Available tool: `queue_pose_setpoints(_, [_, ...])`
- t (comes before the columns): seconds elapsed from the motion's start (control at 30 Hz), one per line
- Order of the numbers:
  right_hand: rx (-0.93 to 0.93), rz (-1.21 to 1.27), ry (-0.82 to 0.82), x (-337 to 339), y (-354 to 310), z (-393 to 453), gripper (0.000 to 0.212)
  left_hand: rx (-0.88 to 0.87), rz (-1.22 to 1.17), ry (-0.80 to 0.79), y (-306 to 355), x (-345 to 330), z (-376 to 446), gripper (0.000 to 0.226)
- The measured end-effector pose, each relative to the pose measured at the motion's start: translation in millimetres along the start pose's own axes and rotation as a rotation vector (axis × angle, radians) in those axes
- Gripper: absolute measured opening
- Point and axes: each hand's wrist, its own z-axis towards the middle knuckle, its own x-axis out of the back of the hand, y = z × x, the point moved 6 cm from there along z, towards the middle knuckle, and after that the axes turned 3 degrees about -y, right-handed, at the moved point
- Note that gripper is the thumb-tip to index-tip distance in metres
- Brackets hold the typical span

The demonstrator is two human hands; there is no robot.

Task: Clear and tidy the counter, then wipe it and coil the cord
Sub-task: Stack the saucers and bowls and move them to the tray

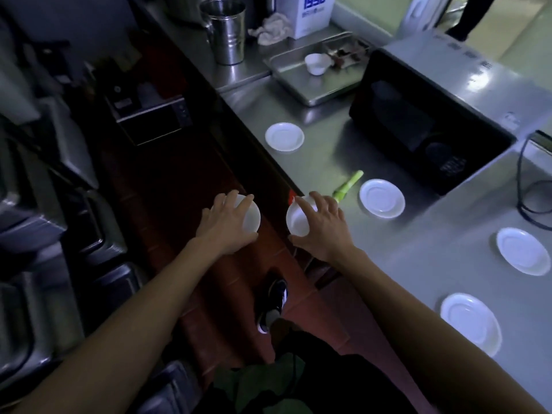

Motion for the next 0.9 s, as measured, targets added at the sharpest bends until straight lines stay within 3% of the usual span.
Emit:
queue_pose_setpoints(0.4, [0.103, 0.123, -0.093, -28, -34, 158, 0.096, 0.137, 0.010, -0.082, -82, 19, 98, 0.097])
queue_pose_setpoints(0.9, [0.239, 0.095, -0.112, -11, -65, 302, 0.096, 0.247, -0.040, -0.050, -146, 63, 184, 0.095])
